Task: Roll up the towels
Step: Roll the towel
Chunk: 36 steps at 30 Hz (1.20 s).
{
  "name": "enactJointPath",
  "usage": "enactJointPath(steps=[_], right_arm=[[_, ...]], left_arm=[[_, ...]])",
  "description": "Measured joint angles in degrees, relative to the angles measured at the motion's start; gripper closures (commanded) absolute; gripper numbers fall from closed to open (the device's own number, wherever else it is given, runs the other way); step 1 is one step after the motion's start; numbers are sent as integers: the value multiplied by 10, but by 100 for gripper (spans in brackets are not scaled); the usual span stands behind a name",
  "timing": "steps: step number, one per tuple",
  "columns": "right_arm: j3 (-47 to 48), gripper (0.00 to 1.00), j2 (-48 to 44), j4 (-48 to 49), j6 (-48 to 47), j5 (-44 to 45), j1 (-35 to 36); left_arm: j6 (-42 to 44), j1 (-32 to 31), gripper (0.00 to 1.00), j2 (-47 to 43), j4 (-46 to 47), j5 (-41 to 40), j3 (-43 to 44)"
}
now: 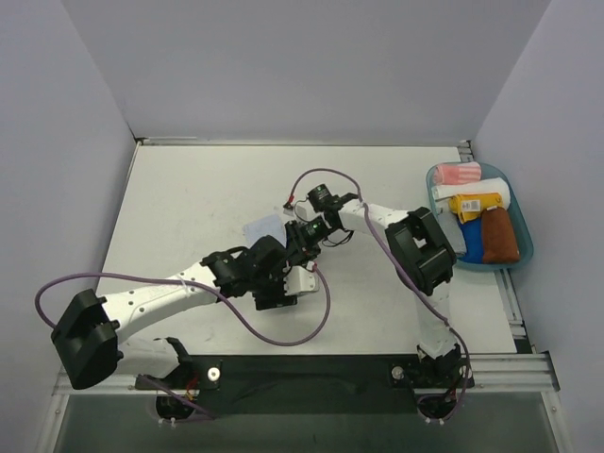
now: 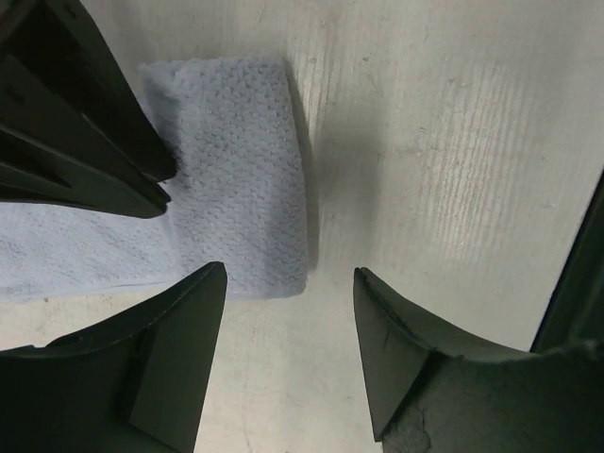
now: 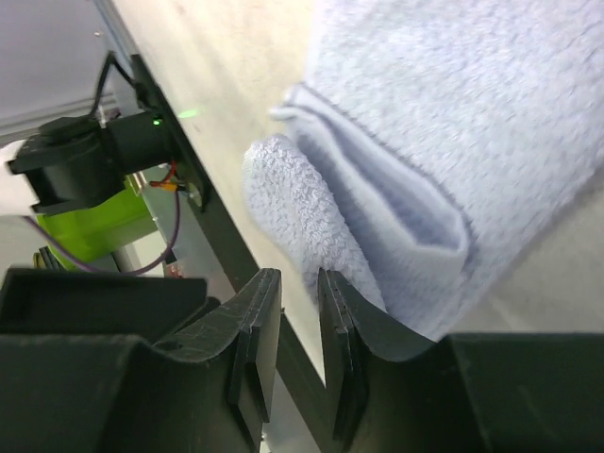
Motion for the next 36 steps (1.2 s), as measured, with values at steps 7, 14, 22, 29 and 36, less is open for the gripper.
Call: enactJointPath(steps=[7, 14, 22, 29, 36], right_arm=[[28, 75, 45, -14, -11, 16, 9], [70, 76, 67, -7, -6, 22, 9], [75, 80, 112, -10, 3, 21, 9], [63, 81, 111, -3, 34, 27, 6], [52, 84, 110, 0, 64, 20, 2]], left_arm=[[5, -16, 34, 28, 22, -54, 0], [19, -14, 32, 72, 43, -58, 9], [21, 5, 33, 100, 54, -60, 16], [32, 87, 33, 100, 43, -12, 59], [35, 115, 32, 116, 8, 55, 77]])
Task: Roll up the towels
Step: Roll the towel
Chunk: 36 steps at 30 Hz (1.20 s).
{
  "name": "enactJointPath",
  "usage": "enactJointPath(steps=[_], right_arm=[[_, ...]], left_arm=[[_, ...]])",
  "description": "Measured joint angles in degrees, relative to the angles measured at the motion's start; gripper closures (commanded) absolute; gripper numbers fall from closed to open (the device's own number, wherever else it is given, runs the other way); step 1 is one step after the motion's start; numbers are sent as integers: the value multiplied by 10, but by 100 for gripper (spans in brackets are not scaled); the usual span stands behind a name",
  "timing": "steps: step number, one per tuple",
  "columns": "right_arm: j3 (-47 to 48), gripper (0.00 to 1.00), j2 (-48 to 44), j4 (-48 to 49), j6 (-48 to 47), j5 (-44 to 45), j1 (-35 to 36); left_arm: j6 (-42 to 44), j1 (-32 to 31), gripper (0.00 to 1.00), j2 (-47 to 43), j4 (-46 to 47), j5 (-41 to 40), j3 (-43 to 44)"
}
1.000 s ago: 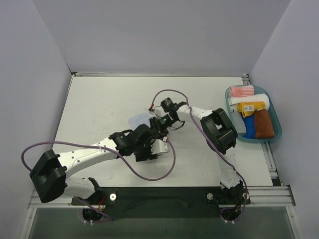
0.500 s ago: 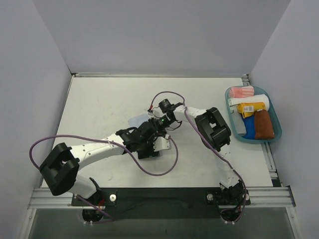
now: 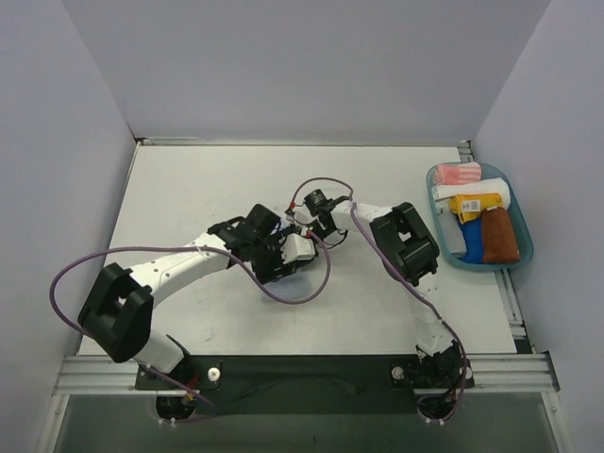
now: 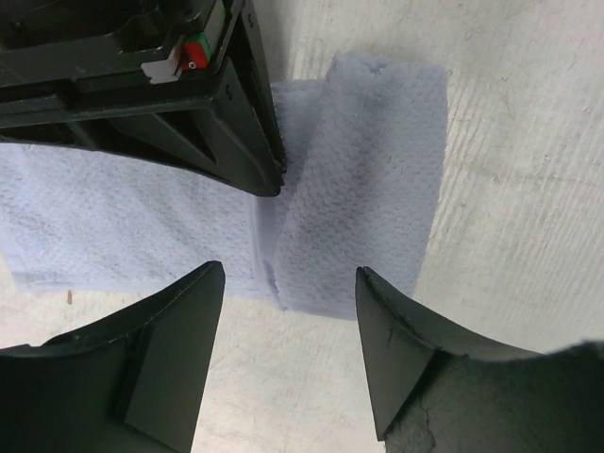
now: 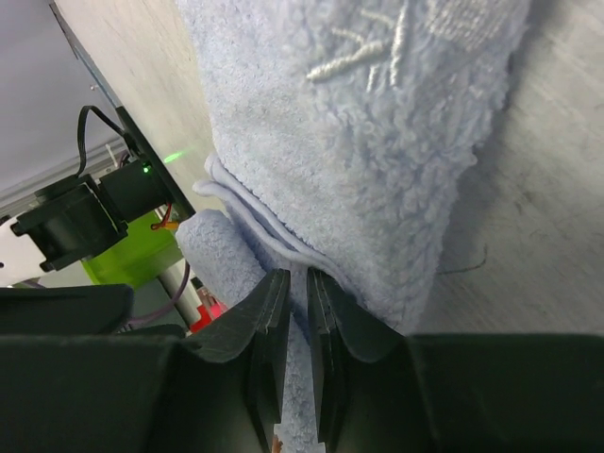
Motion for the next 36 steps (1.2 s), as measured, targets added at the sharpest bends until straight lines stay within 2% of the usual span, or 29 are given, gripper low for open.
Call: enactJointPath(steps=[5, 11, 12, 13, 17, 23, 28, 29, 30, 31, 34, 36], right_arm=[[0, 85, 0, 0, 4, 1, 0], [0, 85, 0, -1, 5, 0, -3], [0, 85, 0, -1, 6, 0, -3], [0, 85, 0, -1, 6, 0, -4], [0, 85, 1, -1, 9, 0, -7], [0, 86, 2, -4, 9, 0, -15], [0, 86, 2, -6, 9, 0, -20], [0, 86, 2, -6, 9, 0, -20], [0, 86, 2, -6, 9, 0, -20], [0, 86, 2, -6, 9, 0, -20], [0, 87, 2, -6, 10, 0, -20], [0, 87, 2, -6, 11, 0, -20]], left_arm=[[-2, 8, 35, 42, -7, 28, 20], [-3, 36, 46, 86, -7, 46, 29], [-3, 40, 49, 89, -6, 47, 29], [-3, 43, 62, 90, -6, 49, 29], [2, 46, 82, 90, -8, 62, 29], [9, 54, 100, 90, -28, 84, 23], [12, 67, 100, 89, -47, 90, 14], [12, 69, 94, 89, -49, 91, 14], [12, 71, 76, 87, -51, 91, 14], [15, 73, 70, 86, -52, 91, 14], [9, 79, 61, 82, -60, 93, 18], [4, 81, 60, 82, -63, 95, 27]])
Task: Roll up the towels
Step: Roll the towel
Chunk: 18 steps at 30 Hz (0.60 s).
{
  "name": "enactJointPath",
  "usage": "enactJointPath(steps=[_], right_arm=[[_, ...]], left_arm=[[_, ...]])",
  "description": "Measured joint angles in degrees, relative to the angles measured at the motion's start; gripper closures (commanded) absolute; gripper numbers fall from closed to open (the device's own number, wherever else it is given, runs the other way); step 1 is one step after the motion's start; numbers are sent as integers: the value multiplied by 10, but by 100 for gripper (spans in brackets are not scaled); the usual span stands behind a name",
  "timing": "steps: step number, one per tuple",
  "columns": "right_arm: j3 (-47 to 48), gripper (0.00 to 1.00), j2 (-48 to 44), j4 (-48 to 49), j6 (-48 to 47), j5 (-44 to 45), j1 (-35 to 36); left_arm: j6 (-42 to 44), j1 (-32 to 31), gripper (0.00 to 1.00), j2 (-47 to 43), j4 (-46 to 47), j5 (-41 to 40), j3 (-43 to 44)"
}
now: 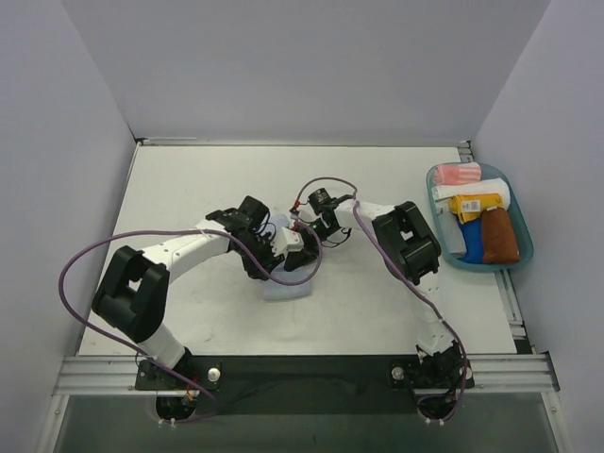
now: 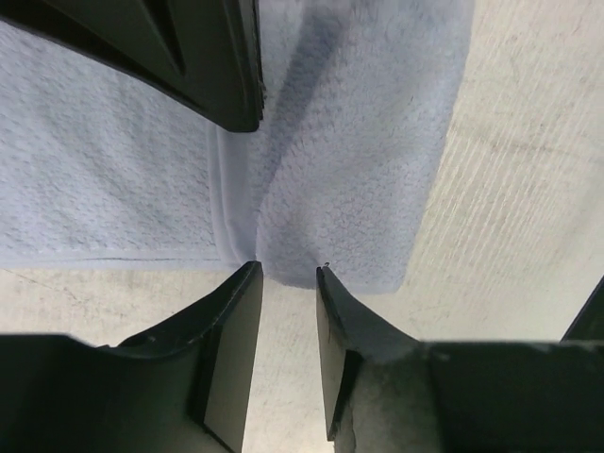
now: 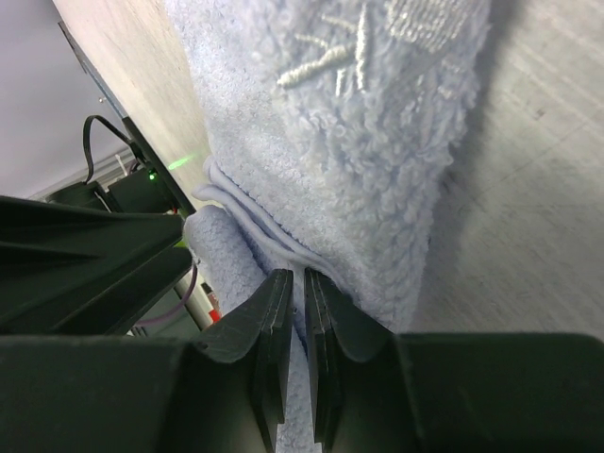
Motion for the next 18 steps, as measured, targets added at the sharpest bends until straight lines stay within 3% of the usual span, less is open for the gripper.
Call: enactJointPath(steps=[8, 14, 17, 18], right_arm=[[0, 87, 0, 0, 2, 0, 0], [0, 87, 0, 0, 2, 0, 0], [0, 87, 0, 0, 2, 0, -1], [0, 87, 0, 0, 2, 0, -1]], left_arm=[[-10, -1, 48, 10, -2, 37, 49], [-10, -7, 48, 54, -2, 60, 64], [-10, -9, 54, 73, -2, 66, 64], [-10, -9, 66, 78, -3, 68, 64]])
